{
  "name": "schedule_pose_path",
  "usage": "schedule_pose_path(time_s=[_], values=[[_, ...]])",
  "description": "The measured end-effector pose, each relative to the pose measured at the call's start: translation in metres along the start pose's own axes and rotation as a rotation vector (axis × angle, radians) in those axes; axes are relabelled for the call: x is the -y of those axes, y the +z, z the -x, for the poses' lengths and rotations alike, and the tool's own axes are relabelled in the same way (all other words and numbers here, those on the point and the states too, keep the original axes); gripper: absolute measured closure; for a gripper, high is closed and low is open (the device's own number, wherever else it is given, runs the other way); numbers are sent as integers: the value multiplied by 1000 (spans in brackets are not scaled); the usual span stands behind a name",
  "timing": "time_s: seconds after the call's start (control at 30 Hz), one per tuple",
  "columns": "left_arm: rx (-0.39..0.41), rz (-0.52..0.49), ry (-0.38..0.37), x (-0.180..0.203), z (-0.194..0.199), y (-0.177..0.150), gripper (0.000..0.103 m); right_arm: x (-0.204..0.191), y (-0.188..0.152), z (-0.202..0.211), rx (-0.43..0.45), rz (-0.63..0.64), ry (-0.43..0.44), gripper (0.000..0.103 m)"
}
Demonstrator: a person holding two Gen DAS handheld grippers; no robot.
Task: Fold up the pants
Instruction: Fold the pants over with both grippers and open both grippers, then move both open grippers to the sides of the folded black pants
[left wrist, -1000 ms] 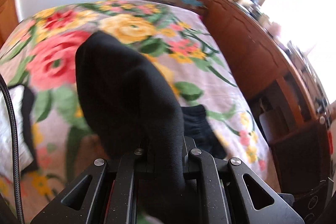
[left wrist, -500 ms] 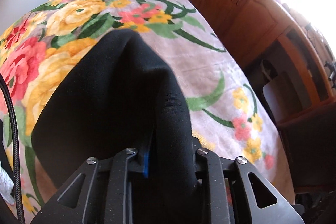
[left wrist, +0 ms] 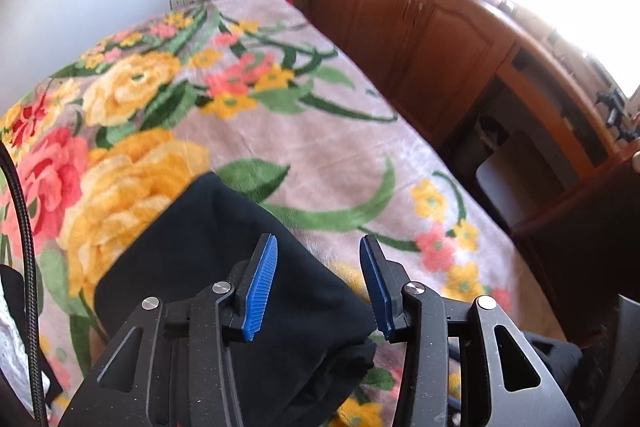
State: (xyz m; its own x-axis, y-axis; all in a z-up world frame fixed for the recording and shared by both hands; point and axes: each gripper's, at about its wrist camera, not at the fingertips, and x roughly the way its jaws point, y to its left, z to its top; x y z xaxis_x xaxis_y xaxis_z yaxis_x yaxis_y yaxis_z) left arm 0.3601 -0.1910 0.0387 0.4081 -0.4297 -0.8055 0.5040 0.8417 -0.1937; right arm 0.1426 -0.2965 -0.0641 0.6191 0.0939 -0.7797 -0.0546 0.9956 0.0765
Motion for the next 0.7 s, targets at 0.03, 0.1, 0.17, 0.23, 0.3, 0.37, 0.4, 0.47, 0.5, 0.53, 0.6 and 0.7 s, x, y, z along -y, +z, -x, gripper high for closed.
schedule_pose_path(time_s=[0.03,0.1,0.17,0.23,0.3,0.37,0.4,0.47,0.5,0.53,0.6,0.7], values=[[18,1,5,-4,9,-2,58,0,2,0,3,3,-5,68],[68,9,29,-20,30,-13,58,0,7,-2,9,-5,-10,56],[119,24,50,-38,52,-26,57,0,12,-7,12,-13,-3,48],[167,40,73,-54,68,-41,55,-2,17,-16,17,-12,6,46],[199,52,94,-70,81,-61,52,-5,22,-32,-2,-8,-8,46],[218,63,123,-86,88,-81,51,-7,26,-48,-24,-17,-13,46],[227,67,136,-93,90,-89,49,-7,28,-57,-32,-26,-15,46],[232,75,149,-106,93,-110,46,-7,31,-70,-41,-38,-25,46],[230,77,150,-111,94,-119,45,-7,33,-76,-41,-43,-32,46],[227,78,155,-117,94,-129,42,-7,35,-82,-45,-44,-35,46],[234,70,187,-122,93,-141,38,-5,37,-94,-62,-47,-43,46],[246,54,215,-128,92,-162,33,-1,38,-106,-76,-53,-54,46]])
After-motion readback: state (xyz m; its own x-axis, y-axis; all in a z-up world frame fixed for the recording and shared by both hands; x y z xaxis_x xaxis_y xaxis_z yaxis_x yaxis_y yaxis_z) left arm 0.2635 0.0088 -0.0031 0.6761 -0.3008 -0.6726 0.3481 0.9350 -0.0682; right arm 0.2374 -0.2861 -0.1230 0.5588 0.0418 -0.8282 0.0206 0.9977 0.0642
